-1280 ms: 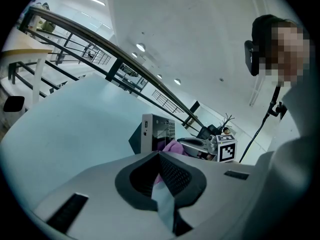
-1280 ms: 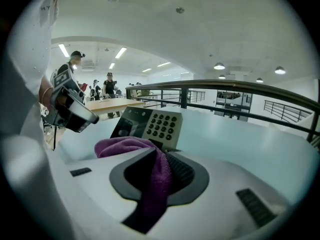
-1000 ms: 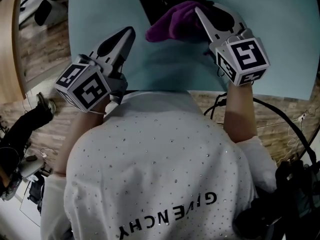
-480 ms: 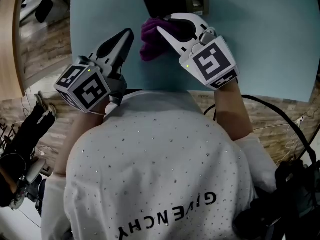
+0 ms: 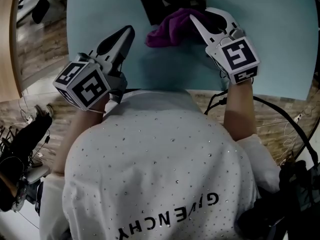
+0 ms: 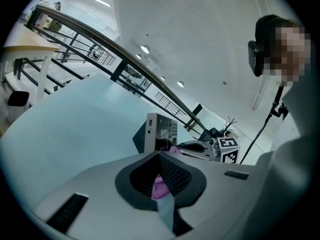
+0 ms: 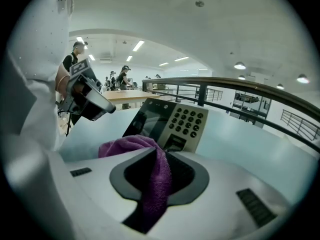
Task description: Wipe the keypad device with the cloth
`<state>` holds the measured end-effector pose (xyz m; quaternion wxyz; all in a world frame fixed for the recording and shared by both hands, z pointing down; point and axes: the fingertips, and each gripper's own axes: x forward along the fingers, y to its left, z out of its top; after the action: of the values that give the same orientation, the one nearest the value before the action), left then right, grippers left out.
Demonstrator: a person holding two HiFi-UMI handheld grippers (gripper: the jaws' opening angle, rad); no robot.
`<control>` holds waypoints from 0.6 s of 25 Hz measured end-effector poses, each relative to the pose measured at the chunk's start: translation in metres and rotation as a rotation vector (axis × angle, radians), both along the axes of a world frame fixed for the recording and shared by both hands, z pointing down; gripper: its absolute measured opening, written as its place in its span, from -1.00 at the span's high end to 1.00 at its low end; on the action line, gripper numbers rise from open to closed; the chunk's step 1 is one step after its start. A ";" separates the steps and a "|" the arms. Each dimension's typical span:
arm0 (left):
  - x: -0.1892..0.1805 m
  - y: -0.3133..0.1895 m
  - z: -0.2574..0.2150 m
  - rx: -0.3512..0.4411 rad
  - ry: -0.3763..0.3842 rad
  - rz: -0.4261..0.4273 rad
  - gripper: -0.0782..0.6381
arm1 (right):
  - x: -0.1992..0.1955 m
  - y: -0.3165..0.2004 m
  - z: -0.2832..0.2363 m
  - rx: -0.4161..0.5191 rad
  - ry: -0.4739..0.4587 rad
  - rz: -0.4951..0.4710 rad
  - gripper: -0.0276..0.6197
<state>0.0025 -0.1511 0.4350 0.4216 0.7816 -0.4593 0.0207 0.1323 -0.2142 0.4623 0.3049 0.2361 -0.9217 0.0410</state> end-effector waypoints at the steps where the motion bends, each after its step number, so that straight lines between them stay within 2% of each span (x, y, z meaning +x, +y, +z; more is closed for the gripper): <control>1: 0.000 0.000 0.001 -0.001 -0.002 0.002 0.78 | 0.006 -0.003 0.000 0.000 0.001 0.013 0.73; 6: -0.004 0.001 -0.005 -0.012 -0.004 -0.003 0.78 | 0.030 -0.014 -0.008 0.005 0.023 0.068 0.73; 8: -0.009 0.004 -0.009 -0.010 0.005 -0.005 0.78 | 0.042 -0.018 -0.014 0.015 0.058 0.121 0.73; 11: -0.017 0.012 -0.010 0.003 0.033 -0.009 0.78 | 0.072 -0.023 -0.028 0.074 0.116 0.294 0.73; 13: -0.025 0.017 -0.009 0.015 0.050 -0.009 0.78 | 0.087 -0.025 -0.045 0.131 0.124 0.412 0.73; 15: -0.038 0.020 -0.008 0.035 0.051 0.003 0.78 | 0.087 -0.025 -0.061 0.177 0.115 0.486 0.73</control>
<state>-0.0354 -0.1312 0.4269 0.4194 0.7898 -0.4475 -0.0064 0.2190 -0.2397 0.4009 0.3162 0.4780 -0.8192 0.0189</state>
